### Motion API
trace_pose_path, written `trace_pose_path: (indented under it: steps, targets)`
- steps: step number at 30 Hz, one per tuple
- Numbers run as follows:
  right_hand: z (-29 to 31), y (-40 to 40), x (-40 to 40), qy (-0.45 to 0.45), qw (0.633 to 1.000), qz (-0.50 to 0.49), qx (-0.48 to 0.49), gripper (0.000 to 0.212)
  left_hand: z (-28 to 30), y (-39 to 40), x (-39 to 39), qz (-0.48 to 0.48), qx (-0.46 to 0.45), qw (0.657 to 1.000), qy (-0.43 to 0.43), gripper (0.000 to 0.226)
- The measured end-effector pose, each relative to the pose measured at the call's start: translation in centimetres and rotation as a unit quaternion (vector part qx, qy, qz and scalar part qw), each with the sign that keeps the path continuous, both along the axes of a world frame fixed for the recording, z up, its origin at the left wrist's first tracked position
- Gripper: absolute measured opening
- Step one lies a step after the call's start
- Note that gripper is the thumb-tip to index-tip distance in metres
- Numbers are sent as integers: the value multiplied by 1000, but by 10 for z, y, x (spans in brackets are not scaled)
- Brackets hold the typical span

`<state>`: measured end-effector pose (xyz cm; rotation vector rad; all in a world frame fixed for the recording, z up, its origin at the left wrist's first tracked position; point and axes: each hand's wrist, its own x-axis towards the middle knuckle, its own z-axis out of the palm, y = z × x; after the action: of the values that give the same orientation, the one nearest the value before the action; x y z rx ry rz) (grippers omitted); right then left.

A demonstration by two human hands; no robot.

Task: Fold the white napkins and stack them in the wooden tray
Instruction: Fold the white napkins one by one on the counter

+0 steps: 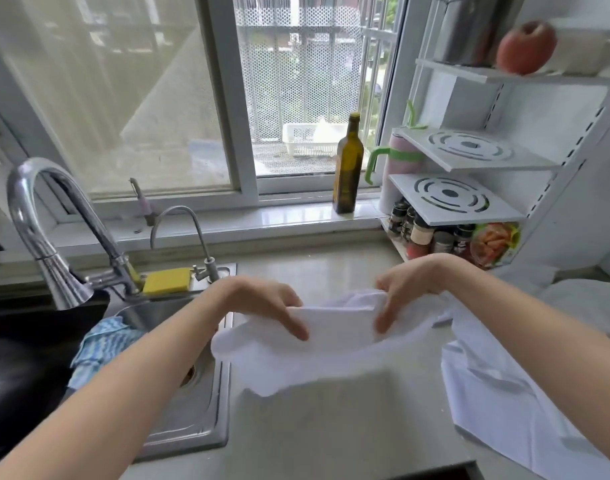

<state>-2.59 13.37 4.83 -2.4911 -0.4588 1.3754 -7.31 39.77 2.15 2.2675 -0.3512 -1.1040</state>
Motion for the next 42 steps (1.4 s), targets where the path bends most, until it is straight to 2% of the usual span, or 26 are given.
trace_pose_path:
  steps: [1,3,4,6,7,8,10,11,12,14,16,19,24,27,29,33,37,39,42]
  targets:
    - [-7,2,1,-12,999,29,-36,24,-5,-4,3,-20,73,997,-5,22]
    - [-26,9,7,-91,988,77,-99,23,-15,-13,15,-29,207,973,-95,19]
    - [-38,13,14,-152,979,80,-108,21,-16,-18,23,-8,259,950,-172,15]
    - [-48,20,29,-317,945,29,-76,10,-10,-23,39,66,325,876,-350,12]
    - [-47,22,38,-413,910,-3,-47,7,-4,-22,47,94,336,831,-433,19]
    - [-42,24,48,-500,866,-23,-19,15,6,-19,54,106,335,782,-515,22]
    - [-25,25,61,-619,784,-32,35,24,31,-10,58,83,330,673,-657,17]
    - [-16,24,63,-657,752,-26,57,24,43,-6,56,63,326,629,-703,17]
    - [-8,22,63,-689,722,-9,68,23,50,-2,52,42,324,599,-731,20]
    - [-2,18,58,-733,676,38,63,20,55,3,44,17,313,584,-749,22]
    - [-9,14,51,-741,664,83,57,19,50,2,36,2,300,592,-748,23]
    - [-36,9,35,-699,705,107,52,21,19,-1,22,-15,297,625,-722,26]
    - [-107,2,4,-563,813,148,-23,30,-66,-17,-12,-23,310,733,-605,28]
    - [-153,-5,-19,-461,872,162,-37,34,-128,-26,-37,-12,345,838,-423,25]
    - [-180,-10,-34,-391,904,165,-50,41,-158,-30,-52,-6,340,879,-335,29]
    - [-219,-24,-58,-264,945,181,-66,56,-198,-33,-77,-47,309,925,-217,40]
    - [-226,-25,-64,-204,958,177,-96,75,-197,-31,-85,-58,284,945,-149,62]
    - [-220,-21,-64,-187,958,186,-109,72,-190,-32,-81,-79,287,943,-149,60]
    - [-207,-19,-64,-169,963,187,-95,45,-176,-30,-77,-103,295,942,-121,44]
